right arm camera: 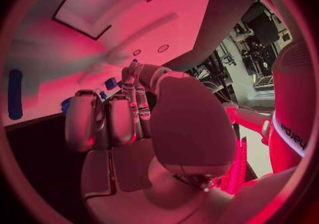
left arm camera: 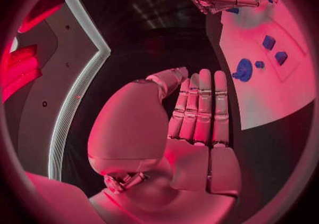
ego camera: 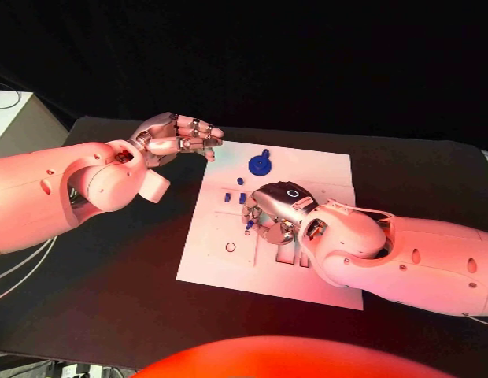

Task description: Assemble the parts on the task board

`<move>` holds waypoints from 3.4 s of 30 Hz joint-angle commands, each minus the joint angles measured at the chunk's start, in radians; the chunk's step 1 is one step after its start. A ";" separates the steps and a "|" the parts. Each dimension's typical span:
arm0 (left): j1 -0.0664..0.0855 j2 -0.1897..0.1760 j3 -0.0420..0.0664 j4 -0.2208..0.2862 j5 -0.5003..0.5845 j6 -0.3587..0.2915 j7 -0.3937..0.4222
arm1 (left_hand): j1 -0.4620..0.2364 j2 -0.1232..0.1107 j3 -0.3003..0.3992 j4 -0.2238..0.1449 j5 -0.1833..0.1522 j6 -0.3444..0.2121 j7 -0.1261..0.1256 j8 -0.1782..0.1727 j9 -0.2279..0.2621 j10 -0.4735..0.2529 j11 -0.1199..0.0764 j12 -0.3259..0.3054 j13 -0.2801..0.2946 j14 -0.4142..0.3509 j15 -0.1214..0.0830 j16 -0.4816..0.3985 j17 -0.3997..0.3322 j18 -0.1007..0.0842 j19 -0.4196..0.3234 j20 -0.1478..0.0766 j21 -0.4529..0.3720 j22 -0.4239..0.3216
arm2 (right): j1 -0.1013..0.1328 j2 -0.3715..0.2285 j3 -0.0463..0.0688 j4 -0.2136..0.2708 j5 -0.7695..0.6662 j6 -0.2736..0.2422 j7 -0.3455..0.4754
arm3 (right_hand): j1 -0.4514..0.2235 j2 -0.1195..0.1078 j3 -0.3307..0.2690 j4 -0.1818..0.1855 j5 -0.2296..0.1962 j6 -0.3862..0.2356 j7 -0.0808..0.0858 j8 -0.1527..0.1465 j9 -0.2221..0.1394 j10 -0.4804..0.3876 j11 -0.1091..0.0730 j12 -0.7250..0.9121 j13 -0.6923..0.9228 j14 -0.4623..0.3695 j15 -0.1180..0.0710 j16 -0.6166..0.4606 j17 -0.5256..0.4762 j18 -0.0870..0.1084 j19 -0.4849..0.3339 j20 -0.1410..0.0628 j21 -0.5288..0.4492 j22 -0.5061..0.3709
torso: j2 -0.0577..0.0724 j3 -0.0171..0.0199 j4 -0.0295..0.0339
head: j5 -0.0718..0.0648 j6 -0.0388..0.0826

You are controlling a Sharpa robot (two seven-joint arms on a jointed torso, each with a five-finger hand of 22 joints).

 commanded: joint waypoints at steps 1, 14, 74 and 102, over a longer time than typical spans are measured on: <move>0.000 0.001 0.001 0.003 -0.001 0.017 0.003 | 0.001 0.009 -0.007 0.001 0.000 0.001 0.007 -0.004 0.002 0.000 0.004 -0.003 0.001 0.005 0.004 -0.007 0.001 0.011 0.006 0.001 -0.003 -0.001 | -0.002 0.002 -0.001 -0.001 -0.014 0.021 0.004 | 0.003 0.010 0.003 -0.003 0.003 -0.002 0.008 0.005 0.001 0.000 -0.004 0.000 0.002 0.025 -0.005 -0.004 0.000 -0.006 0.014 -0.004 -0.005 0.111 | 0.000 -0.0012 0.0005 | 0.002 -0.002; 0.000 0.000 0.001 0.003 -0.001 0.018 0.002 | 0.001 0.009 -0.007 0.001 0.000 0.001 0.007 -0.004 0.002 0.000 0.004 -0.003 0.001 0.005 0.004 -0.007 0.001 0.011 0.006 0.001 -0.003 -0.001 | -0.007 0.008 -0.005 -0.007 -0.017 0.029 0.003 | 0.003 0.010 0.003 -0.003 0.003 -0.002 0.008 0.005 0.001 0.000 -0.004 0.000 0.002 0.025 -0.005 -0.004 0.000 -0.006 0.014 -0.004 -0.005 0.111 | -0.001 -0.0009 0.0004 | 0.002 -0.009; 0.000 -0.001 0.001 0.001 -0.001 0.026 -0.009 | 0.000 0.011 -0.009 0.003 0.000 0.002 0.007 -0.006 0.002 0.001 0.005 -0.012 0.002 0.005 0.005 -0.011 0.001 0.011 0.007 0.002 -0.009 -0.004 | -0.021 0.007 -0.014 -0.021 0.011 0.066 0.033 | -0.081 -0.034 -0.064 -0.006 0.021 -0.127 0.039 -0.075 -0.023 -0.205 0.053 -0.044 -0.053 -0.047 0.046 -0.085 -0.121 0.033 -0.077 0.041 -0.236 0.020 | -0.001 -0.0004 0.0000 | 0.001 -0.020; 0.000 0.004 0.000 -0.009 0.001 0.035 -0.012 | 0.000 0.011 -0.009 0.003 0.000 0.001 0.008 -0.007 0.002 0.001 0.005 -0.014 0.002 0.004 0.006 -0.012 0.002 0.011 0.007 0.003 -0.011 -0.005 | 0.071 -0.218 -0.004 0.081 0.242 -0.029 0.076 | 0.094 -0.025 -0.246 0.175 0.020 -0.194 0.053 -0.144 -0.056 -0.254 0.043 0.216 -0.081 -0.095 0.040 -0.092 -0.271 0.047 -0.085 0.034 -0.360 -0.028 | -0.003 -0.0012 -0.0037 | -0.032 0.018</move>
